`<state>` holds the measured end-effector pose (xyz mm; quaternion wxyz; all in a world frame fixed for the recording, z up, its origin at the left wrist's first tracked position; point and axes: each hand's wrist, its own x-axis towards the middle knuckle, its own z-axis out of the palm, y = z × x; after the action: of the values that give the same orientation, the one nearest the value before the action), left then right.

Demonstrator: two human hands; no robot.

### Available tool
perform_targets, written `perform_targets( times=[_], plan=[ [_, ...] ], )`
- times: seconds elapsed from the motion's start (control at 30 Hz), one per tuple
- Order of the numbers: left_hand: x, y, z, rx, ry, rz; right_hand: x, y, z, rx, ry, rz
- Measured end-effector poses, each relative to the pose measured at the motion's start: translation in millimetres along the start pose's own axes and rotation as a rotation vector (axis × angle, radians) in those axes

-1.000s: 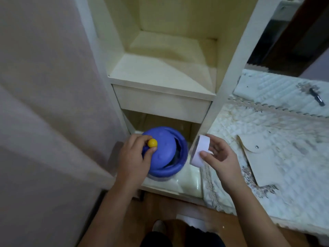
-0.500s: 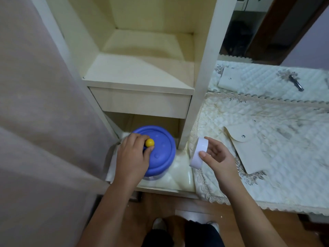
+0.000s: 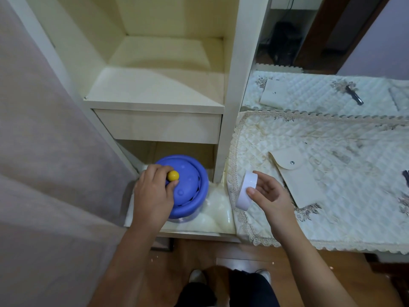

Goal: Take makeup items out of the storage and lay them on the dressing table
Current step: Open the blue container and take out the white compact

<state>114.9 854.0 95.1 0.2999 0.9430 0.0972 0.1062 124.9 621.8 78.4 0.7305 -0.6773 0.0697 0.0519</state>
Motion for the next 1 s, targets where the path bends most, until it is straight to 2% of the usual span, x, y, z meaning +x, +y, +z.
perform_targets(
  times=[0.1,0.3,0.6,1.0],
  plan=[
    [-1.9,4.3,3.2,-0.064,-0.007,-0.011,-1.8,1.4,-0.2,-0.009,-0.005,-0.001],
    [-3.2,9.3,1.0,0.059,-0.003,0.014,-4.1,1.1,0.1,-0.017,-0.004,-0.001],
    [-1.7,5.4,-3.6,0.085,-0.011,0.013,-7.2,2.4,1.7,-0.03,0.021,0.0],
    [-2.5,2.8,-3.0,-0.003,-0.037,0.029,-9.1,3.7,11.8,-0.038,0.016,0.012]
  ],
)
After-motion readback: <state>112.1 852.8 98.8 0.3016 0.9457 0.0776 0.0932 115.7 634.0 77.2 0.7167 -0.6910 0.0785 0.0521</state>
